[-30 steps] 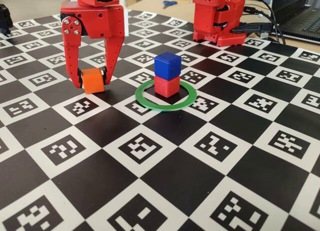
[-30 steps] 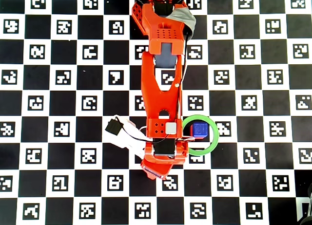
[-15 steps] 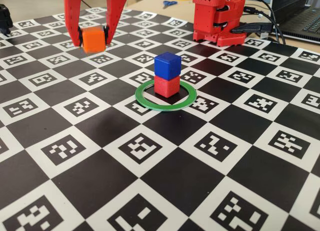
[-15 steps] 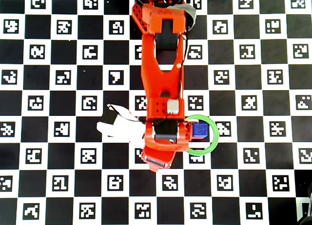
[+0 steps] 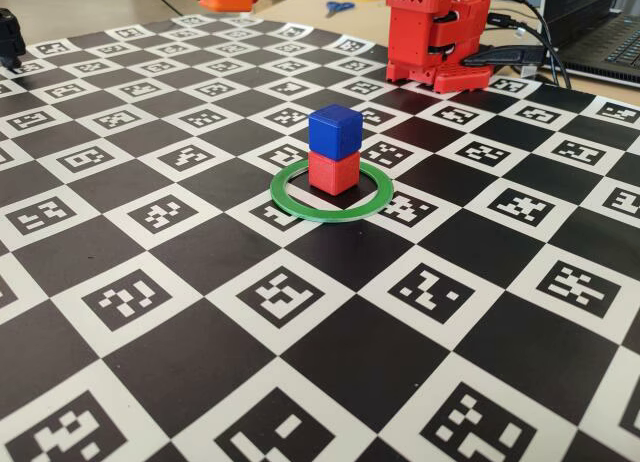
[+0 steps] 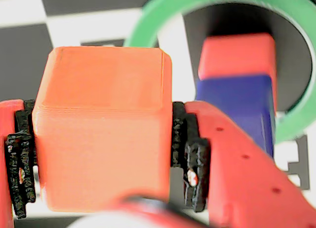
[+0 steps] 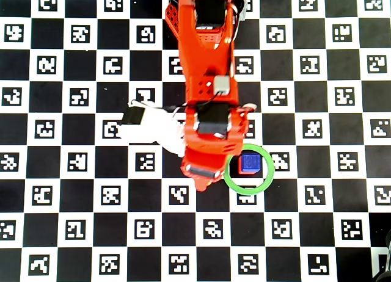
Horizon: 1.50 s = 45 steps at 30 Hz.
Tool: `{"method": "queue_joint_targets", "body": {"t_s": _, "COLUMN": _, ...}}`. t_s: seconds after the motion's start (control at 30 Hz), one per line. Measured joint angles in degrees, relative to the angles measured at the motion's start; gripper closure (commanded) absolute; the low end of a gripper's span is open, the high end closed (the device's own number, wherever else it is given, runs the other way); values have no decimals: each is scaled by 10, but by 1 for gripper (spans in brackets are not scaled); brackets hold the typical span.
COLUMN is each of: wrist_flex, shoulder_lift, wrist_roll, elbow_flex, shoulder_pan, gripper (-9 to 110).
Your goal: Grab the red cube then put it in the green circle then put the blue cube on top and finally the orange cube on top
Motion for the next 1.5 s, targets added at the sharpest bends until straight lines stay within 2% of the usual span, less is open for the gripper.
{"method": "queue_joint_targets", "body": {"t_s": 0.43, "wrist_flex": -2, "shoulder_lift": 24, "wrist_roll": 51, "elbow_flex": 37, "shoulder_pan": -105, "gripper": 96}}
{"method": "queue_joint_targets", "body": {"t_s": 0.7, "wrist_flex": -45, "shoulder_lift": 24, "wrist_roll": 87, "elbow_flex": 76, "shoulder_pan": -162, "gripper": 96}}
{"method": "queue_joint_targets", "body": {"t_s": 1.5, "wrist_flex": -171, "shoulder_lift": 24, "wrist_roll": 79, "elbow_flex": 222, "shoulder_pan": -142, "gripper": 95}}
